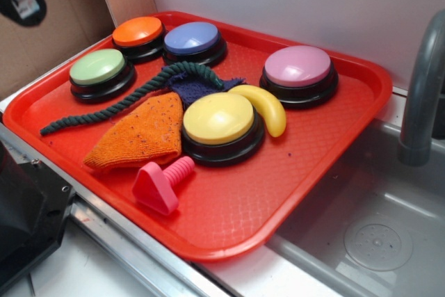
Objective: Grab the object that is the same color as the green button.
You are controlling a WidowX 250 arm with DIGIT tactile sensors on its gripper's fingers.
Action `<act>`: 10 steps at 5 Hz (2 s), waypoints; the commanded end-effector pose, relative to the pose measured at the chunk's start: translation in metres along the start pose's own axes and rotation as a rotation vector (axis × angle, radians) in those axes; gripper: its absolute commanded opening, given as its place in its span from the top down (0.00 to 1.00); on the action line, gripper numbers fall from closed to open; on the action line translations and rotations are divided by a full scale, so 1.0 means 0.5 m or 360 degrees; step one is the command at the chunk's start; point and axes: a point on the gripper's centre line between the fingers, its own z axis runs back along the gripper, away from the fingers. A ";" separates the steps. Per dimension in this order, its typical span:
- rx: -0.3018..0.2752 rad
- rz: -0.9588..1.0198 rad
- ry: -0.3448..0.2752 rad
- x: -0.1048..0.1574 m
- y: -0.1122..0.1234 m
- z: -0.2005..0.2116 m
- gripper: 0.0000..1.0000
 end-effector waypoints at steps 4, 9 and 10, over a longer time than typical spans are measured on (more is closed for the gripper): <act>0.0053 -0.0005 -0.0043 -0.006 0.110 -0.241 0.00; 0.0119 -0.0025 -0.0018 -0.001 0.147 -0.344 0.00; 0.0058 -0.0038 -0.0029 -0.005 0.150 -0.350 0.00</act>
